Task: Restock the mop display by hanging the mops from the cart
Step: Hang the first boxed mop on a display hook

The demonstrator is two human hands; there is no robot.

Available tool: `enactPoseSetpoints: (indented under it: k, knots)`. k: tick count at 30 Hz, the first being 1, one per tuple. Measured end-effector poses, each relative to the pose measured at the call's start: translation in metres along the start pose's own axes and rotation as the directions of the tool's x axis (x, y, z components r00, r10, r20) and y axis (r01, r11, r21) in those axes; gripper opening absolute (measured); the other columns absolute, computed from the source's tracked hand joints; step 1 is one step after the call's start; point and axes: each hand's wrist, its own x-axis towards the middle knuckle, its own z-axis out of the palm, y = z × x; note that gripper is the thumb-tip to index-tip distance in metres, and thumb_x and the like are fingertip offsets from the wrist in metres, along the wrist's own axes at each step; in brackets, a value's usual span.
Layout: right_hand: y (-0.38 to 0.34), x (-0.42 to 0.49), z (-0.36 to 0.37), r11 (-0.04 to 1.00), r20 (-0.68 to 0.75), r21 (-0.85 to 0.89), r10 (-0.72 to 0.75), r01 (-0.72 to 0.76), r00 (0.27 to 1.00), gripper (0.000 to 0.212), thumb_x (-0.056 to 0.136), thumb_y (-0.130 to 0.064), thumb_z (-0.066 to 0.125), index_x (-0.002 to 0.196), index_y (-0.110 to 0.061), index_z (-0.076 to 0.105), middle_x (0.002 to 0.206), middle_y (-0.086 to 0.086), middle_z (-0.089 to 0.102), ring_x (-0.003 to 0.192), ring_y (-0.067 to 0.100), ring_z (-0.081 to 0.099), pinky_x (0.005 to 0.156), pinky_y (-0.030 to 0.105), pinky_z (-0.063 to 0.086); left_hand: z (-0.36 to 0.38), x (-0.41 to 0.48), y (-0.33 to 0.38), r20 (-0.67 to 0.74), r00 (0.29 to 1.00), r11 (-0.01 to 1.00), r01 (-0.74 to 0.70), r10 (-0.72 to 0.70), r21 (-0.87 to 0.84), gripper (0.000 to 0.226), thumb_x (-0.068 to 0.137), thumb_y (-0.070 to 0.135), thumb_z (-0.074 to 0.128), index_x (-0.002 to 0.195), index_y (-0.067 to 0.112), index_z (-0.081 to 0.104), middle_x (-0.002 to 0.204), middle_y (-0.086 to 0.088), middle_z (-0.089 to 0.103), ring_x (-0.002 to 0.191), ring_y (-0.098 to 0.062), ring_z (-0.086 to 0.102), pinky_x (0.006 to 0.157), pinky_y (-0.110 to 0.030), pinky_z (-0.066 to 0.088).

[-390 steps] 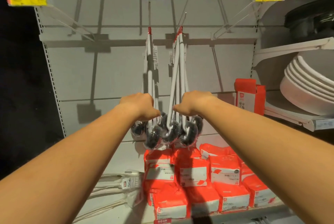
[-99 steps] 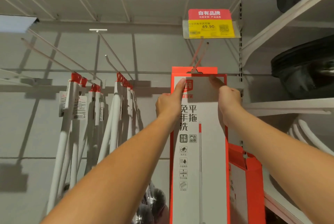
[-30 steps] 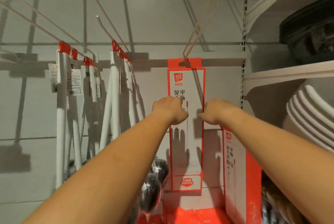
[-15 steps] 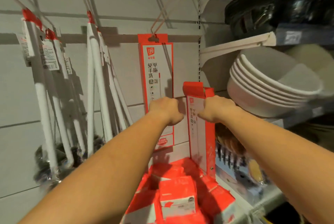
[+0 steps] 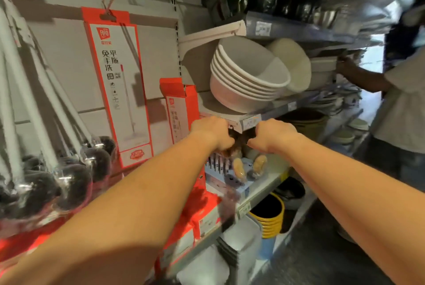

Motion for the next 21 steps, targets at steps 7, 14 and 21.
enactPoseSetpoints:
  k: [7, 14, 21]
  knots:
    - [0.105, -0.078, 0.029, 0.992, 0.109, -0.025, 0.127, -0.125, 0.986, 0.047, 0.092, -0.046, 0.047, 0.126, -0.014, 0.057, 0.128, 0.008, 0.058, 0.114, 0.030, 0.057, 0.079, 0.033, 0.040, 0.033, -0.018, 0.121, 0.076, 0.978, 0.980, -0.191, 0.194, -0.049, 0.037, 0.092, 0.043, 0.049, 0.119, 0.019, 0.057, 0.124, -0.009, 0.059, 0.111, -0.031, 0.056, 0.076, -0.035, 0.041]
    - [0.212, -0.171, 0.061, 0.956, 0.183, -0.071, 0.293, -0.285, 0.938, 0.038, 0.091, -0.041, 0.048, 0.118, -0.016, 0.060, 0.121, 0.008, 0.060, 0.108, 0.029, 0.059, 0.076, 0.033, 0.041, 0.064, -0.050, 0.252, 0.133, 0.914, 0.924, -0.377, 0.382, -0.062, 0.041, 0.091, 0.042, 0.050, 0.125, 0.018, 0.055, 0.132, -0.011, 0.055, 0.119, -0.032, 0.053, 0.081, -0.036, 0.041]
    - [0.300, -0.258, 0.086, 0.854, 0.249, -0.110, 0.519, -0.509, 0.817, 0.030, 0.091, -0.040, 0.050, 0.104, -0.016, 0.059, 0.112, 0.008, 0.062, 0.099, 0.030, 0.059, 0.072, 0.032, 0.040, 0.091, -0.078, 0.374, 0.199, 0.779, 0.804, -0.573, 0.595, -0.160, 0.040, 0.092, 0.038, 0.049, 0.127, 0.018, 0.055, 0.128, -0.008, 0.057, 0.114, -0.030, 0.054, 0.081, -0.036, 0.044]
